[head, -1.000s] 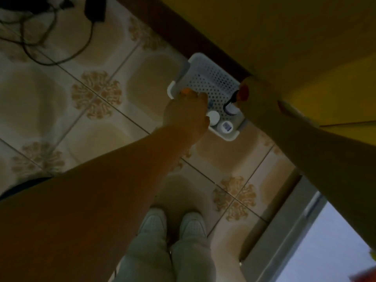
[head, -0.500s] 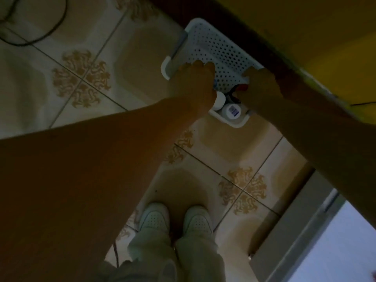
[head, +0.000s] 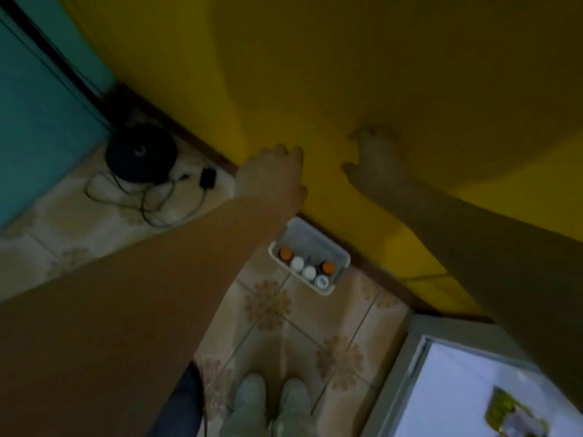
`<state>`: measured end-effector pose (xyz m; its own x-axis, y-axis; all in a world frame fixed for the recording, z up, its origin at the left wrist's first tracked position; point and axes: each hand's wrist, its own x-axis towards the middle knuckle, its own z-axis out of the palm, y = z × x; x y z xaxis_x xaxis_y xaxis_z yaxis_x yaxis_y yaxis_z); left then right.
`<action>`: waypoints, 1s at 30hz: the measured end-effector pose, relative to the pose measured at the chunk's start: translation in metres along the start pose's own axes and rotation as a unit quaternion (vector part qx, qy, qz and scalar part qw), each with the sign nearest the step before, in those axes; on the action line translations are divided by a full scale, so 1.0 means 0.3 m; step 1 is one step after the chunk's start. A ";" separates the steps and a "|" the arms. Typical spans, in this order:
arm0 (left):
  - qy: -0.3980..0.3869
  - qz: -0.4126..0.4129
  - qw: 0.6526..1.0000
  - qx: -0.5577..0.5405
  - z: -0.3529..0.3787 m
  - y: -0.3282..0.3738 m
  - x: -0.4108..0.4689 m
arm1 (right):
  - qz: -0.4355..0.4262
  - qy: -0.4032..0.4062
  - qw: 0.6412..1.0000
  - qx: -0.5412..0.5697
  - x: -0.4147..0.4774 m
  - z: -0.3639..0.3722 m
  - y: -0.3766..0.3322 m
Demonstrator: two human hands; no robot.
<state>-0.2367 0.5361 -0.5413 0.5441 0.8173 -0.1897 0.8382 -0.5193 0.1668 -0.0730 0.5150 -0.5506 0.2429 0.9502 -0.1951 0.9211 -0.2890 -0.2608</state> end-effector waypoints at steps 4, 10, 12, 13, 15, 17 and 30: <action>0.088 -0.010 0.996 0.002 -0.557 0.050 -0.095 | -0.028 0.077 0.997 0.013 -0.072 -0.569 -0.211; 0.190 -0.035 0.981 0.016 -1.220 0.153 -0.295 | -0.085 0.198 0.976 -0.023 -0.301 -1.233 -0.436; 0.201 -0.044 0.978 0.013 -1.377 0.185 -0.374 | -0.092 0.221 0.971 -0.021 -0.392 -1.396 -0.477; 0.207 -0.044 0.977 0.011 -1.443 0.200 -0.415 | -0.095 0.231 0.968 -0.021 -0.439 -1.467 -0.495; 0.219 -0.039 0.975 0.018 -1.549 0.232 -0.496 | -0.093 0.249 0.964 -0.025 -0.538 -1.585 -0.518; 0.226 -0.029 0.973 0.021 -1.627 0.268 -0.575 | -0.082 0.267 0.960 -0.033 -0.638 -1.674 -0.524; 0.239 0.220 0.945 -0.031 -1.759 0.832 -0.956 | 0.176 0.350 0.917 -0.072 -1.501 -1.924 -0.189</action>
<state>-0.2033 0.3039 0.0652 0.7476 0.5530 0.3679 0.5231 -0.8315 0.1869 -0.0589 0.1707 0.0978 0.6221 0.6577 0.4248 0.7667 -0.6217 -0.1601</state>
